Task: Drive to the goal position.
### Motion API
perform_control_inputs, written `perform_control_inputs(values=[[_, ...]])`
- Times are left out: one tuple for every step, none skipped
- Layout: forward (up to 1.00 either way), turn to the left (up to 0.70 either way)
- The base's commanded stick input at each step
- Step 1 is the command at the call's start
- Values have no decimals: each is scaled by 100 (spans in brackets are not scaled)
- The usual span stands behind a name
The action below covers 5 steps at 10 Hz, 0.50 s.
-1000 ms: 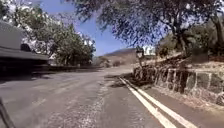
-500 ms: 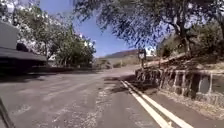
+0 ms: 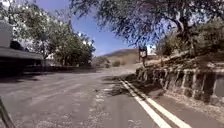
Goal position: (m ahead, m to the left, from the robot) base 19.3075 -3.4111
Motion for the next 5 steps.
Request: perform_control_inputs(values=[[70,0],[70,0],[70,0],[70,0],[70,0]])
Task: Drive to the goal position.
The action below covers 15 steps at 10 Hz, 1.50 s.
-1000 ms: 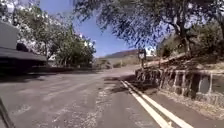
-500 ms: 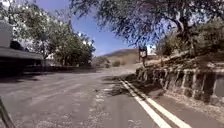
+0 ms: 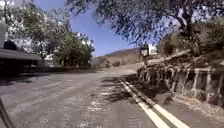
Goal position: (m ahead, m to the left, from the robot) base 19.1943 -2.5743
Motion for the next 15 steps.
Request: perform_control_inputs(values=[[70,0],[70,0],[70,0],[70,0],[70,0],[68,0],[68,0],[68,0],[68,0],[70,0],[70,0],[70,0],[70,0],[70,0],[70,0]])
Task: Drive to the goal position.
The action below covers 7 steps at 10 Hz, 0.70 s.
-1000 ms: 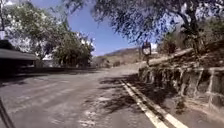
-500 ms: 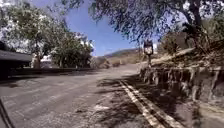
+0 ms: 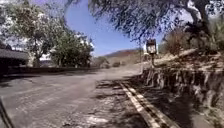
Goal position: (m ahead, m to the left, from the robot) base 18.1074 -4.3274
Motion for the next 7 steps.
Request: perform_control_inputs(values=[[69,0],[70,0],[70,0],[70,0],[70,0],[70,0],[70,0]])
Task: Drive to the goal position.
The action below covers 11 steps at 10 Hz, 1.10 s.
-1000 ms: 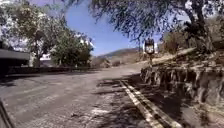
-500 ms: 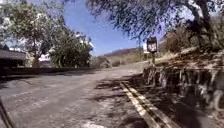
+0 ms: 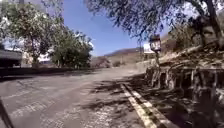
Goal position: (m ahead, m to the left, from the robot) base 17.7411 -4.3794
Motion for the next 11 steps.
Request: perform_control_inputs(values=[[70,0],[70,0],[70,0],[70,0],[70,0],[70,0],[70,0],[70,0],[70,0],[70,0],[70,0]])
